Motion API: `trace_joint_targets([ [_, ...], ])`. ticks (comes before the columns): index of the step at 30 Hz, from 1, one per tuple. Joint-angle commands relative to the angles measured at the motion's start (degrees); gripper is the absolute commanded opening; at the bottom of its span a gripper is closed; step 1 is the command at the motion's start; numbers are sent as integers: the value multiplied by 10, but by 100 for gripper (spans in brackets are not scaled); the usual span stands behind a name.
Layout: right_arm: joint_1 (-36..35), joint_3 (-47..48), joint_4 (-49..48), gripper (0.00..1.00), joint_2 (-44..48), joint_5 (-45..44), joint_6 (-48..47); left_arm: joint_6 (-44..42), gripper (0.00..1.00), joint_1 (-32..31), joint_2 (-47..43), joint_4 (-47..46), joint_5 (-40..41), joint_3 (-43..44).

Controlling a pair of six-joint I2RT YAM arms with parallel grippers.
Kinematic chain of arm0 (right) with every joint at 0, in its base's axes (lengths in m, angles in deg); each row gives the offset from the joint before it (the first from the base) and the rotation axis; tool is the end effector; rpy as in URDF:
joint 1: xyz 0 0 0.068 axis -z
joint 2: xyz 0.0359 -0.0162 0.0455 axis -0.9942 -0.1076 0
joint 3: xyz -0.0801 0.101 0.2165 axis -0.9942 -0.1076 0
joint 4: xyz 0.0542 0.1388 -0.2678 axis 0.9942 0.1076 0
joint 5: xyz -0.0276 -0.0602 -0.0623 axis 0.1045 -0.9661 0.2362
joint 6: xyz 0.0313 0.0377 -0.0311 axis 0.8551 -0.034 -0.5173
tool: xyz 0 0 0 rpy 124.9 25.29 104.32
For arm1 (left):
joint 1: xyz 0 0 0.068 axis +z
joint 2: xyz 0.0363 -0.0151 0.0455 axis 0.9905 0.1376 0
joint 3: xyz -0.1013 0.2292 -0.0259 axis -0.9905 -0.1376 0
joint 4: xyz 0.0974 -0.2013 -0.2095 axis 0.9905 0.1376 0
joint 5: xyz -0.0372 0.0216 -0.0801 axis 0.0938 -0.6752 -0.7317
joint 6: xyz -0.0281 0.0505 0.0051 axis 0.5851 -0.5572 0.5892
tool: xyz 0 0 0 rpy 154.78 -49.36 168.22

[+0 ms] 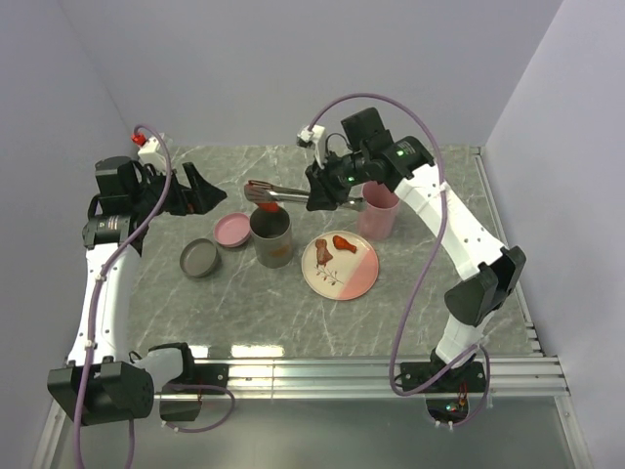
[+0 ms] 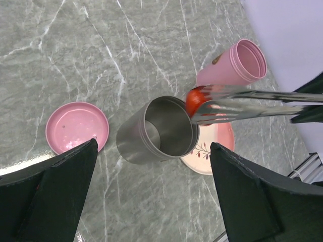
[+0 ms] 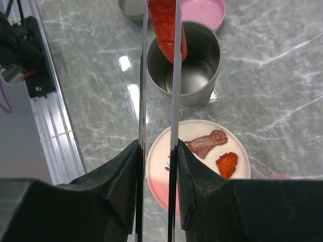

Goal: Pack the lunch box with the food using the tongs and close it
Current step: Place the fake food in the packing box.

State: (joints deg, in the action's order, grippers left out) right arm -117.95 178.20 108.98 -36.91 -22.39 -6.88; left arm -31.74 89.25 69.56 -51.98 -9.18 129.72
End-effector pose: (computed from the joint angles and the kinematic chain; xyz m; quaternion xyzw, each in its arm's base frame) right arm 0.3267 0.2506 0.4035 -0.5099 0.7233 0.3215 0.3370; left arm 0.2964 0.0107 0.3660 0.0364 0.8132 -0.3113 0.4904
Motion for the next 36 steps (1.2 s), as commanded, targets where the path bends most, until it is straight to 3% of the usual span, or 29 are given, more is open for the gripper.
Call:
trace_joint_targets([
  [1,-7,-20,-56,25,-3,10,12,11,99,1,-7,-7,-15,18],
  [14,-8,-59,-68,40,-1,3,15,-11,99,2,18,41,-9,56],
  [18,-7,-55,-66,50,3,4,18,-11,99,4,16,39,-15,53],
  [27,1,-65,-36,51,45,0,4,-27,99,4,10,61,-9,65],
  [36,76,-192,21,51,174,-40,-66,-32,99,4,0,41,-50,43],
])
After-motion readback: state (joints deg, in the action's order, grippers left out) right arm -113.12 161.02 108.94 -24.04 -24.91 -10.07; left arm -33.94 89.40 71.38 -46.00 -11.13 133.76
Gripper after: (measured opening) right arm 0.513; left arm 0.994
